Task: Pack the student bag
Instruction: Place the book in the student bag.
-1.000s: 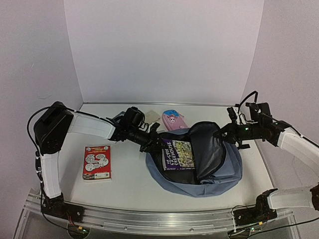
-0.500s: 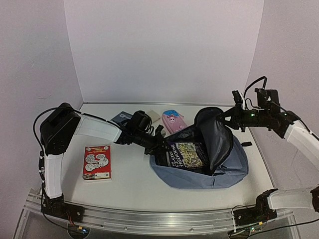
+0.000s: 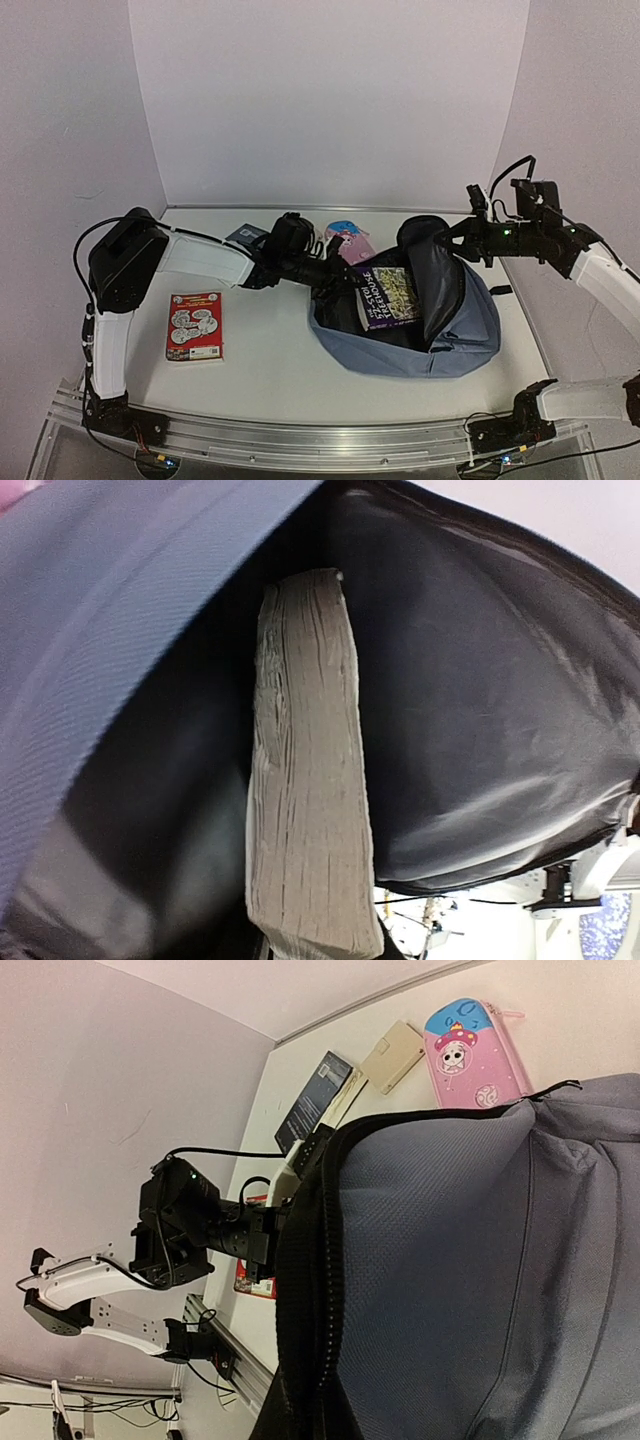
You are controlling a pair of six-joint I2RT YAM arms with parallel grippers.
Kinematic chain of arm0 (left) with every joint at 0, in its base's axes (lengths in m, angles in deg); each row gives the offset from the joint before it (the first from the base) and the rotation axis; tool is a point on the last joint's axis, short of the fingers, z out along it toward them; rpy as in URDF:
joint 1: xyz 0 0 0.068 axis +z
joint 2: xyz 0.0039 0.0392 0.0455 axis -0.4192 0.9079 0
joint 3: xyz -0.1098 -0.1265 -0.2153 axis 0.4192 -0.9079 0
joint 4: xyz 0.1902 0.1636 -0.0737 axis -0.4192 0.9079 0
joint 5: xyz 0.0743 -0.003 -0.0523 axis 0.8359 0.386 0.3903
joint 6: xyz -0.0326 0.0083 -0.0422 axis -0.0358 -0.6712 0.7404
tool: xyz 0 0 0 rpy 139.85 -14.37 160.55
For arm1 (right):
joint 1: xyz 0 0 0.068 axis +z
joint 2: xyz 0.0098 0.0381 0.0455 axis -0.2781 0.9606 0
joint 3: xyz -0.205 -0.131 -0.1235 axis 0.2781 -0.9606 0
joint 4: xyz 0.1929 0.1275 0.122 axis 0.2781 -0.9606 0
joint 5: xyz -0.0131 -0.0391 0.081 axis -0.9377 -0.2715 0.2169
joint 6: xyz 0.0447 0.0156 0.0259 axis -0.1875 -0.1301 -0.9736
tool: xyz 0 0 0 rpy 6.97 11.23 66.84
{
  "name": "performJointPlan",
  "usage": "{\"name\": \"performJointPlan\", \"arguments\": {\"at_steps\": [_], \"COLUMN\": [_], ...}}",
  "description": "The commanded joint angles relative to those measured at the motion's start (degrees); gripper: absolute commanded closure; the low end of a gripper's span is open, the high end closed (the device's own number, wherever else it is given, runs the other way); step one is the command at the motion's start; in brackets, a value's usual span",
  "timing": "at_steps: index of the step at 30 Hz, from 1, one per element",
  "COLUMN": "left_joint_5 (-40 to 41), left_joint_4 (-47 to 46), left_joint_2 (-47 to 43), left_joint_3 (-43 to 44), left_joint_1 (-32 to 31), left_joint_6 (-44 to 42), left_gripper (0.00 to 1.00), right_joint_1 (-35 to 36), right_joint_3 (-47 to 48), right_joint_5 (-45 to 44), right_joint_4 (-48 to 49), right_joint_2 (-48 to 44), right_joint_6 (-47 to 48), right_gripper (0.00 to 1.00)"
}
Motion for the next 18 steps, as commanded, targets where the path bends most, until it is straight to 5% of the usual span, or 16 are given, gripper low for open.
{"name": "performJointPlan", "arguments": {"at_steps": [1, 9, 18], "left_joint_5": [-2.95, -3.13, -3.21], "left_joint_4": [-8.70, -6.43, -5.50], "left_joint_2": [-3.48, -7.28, 2.78], "left_joint_3": [3.70, 1.67, 10.35], "left_joint_1": [-0.94, -1.01, -1.18], "left_joint_6": [2.29, 0.71, 0.24], "left_gripper": [1.00, 1.00, 1.00], "right_joint_1": [0.05, 0.02, 0.03], "right_joint_3": [0.31, 0.10, 0.15], "right_joint_5": [0.10, 0.01, -0.12], "right_joint_4": [3.83, 3.93, 4.00], "right_joint_2": [-0.49, 0.03, -0.04], "right_joint_6": [0.59, 1.02, 0.86], "right_gripper": [1.00, 1.00, 1.00]}}
